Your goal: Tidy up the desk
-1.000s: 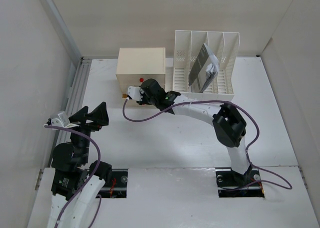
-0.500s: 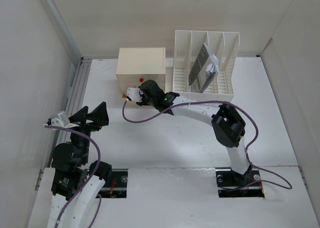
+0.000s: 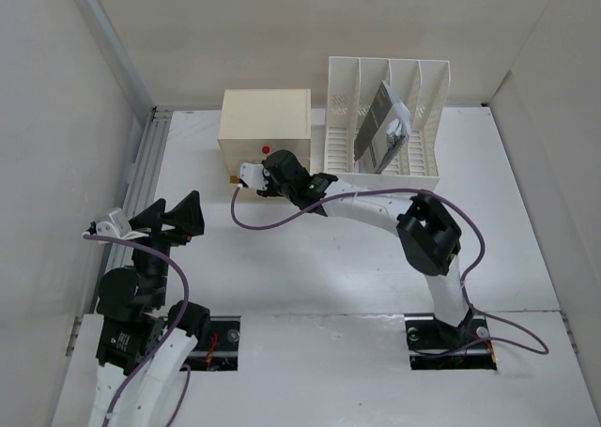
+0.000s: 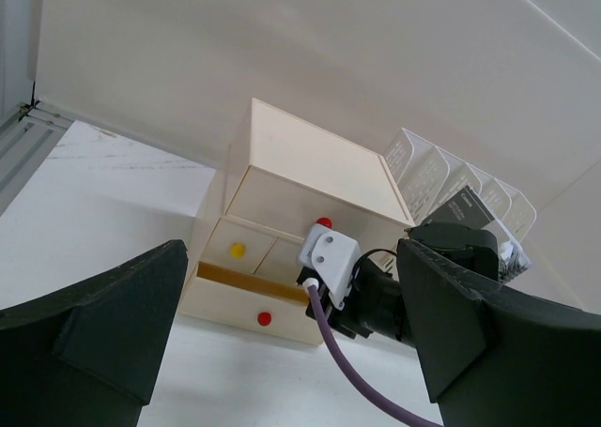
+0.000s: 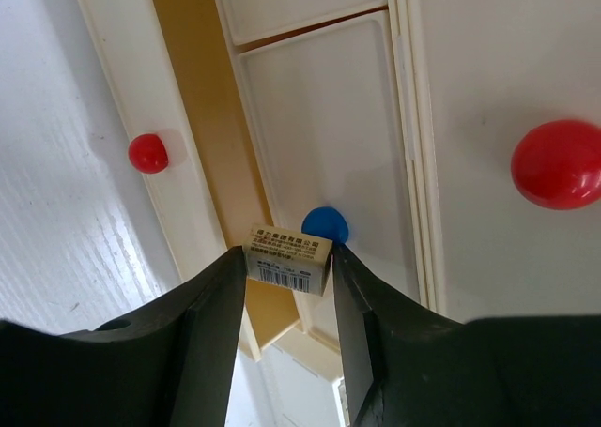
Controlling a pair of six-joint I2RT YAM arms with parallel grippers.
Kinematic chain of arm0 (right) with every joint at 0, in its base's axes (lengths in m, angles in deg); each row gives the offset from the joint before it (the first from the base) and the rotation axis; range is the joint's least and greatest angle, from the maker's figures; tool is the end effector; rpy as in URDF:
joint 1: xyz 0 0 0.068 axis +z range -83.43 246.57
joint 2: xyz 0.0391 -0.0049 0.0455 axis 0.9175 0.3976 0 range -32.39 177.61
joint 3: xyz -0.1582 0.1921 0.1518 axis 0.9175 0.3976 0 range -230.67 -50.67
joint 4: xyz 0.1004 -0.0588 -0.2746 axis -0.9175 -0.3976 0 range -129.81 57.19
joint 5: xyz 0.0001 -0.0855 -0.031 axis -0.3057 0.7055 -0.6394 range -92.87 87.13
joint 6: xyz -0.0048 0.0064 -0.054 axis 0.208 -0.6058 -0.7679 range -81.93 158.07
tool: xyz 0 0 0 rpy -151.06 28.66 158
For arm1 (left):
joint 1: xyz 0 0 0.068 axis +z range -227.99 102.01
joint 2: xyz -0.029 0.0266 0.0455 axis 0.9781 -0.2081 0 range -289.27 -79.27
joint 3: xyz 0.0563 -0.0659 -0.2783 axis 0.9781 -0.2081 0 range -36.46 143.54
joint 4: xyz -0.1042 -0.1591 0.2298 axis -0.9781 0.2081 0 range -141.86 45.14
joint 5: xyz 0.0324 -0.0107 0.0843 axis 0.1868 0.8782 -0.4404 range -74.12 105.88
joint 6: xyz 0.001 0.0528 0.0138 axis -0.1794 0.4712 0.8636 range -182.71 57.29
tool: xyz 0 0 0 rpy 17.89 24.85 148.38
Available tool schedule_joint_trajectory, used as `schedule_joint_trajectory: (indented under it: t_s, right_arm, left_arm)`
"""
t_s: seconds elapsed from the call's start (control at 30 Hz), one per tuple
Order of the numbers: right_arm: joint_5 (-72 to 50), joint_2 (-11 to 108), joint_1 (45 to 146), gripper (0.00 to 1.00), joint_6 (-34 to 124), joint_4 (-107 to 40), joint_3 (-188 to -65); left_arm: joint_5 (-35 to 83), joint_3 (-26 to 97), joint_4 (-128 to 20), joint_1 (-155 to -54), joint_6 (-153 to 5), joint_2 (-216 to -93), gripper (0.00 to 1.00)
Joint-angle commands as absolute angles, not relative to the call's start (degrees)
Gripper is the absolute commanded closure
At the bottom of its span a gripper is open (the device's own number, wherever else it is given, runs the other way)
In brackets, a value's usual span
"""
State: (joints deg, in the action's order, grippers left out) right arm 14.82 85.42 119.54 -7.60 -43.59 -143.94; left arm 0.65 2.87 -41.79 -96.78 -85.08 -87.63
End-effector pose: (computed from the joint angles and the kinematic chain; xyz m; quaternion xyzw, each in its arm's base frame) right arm 0.3247 0.4118 0.2377 -0.6196 0.6257 -0.1075 0.4616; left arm 0.0548 -0.0085 0.3912 -0.1266 0.5585 -0.2167 0.7907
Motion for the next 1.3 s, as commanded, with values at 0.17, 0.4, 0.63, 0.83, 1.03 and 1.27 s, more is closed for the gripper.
schedule_joint_trajectory:
  t_s: [0.17, 0.4, 0.63, 0.83, 1.03, 1.27]
  right_arm:
    - [15.8, 85.6, 118.2, 0.59, -7.1, -40.3, -141.4]
    - [11.6, 85.1, 118.2, 0.68, -7.6, -40.3, -139.6]
    - [4.9, 80.5, 118.2, 0.69, -11.4, -40.3, -135.2]
    - [-11.3, 76.3, 117.7, 0.70, -18.3, -45.5, -133.1]
    - [-22.1, 76.3, 113.2, 0.71, -20.3, -52.4, -136.4]
    - [-34.2, 76.5, 109.5, 0.71, -25.0, -61.4, -141.3]
  left_arm:
    - [1.1, 2.8, -44.3, -97.1, -84.8, -87.4, 0.08]
    - [1.1, 2.8, -44.3, -97.1, -84.8, -87.4, 0.08]
    - [1.1, 2.8, -44.3, -97.1, -84.8, -86.8, 0.08]
    - [1.1, 2.8, -44.3, -97.1, -84.8, -86.8, 0.08]
    - [1.1, 2.8, -44.3, -97.1, -84.8, -86.8, 0.08]
    - [1.1, 2.8, -44.3, -97.1, -84.8, -86.8, 0.06]
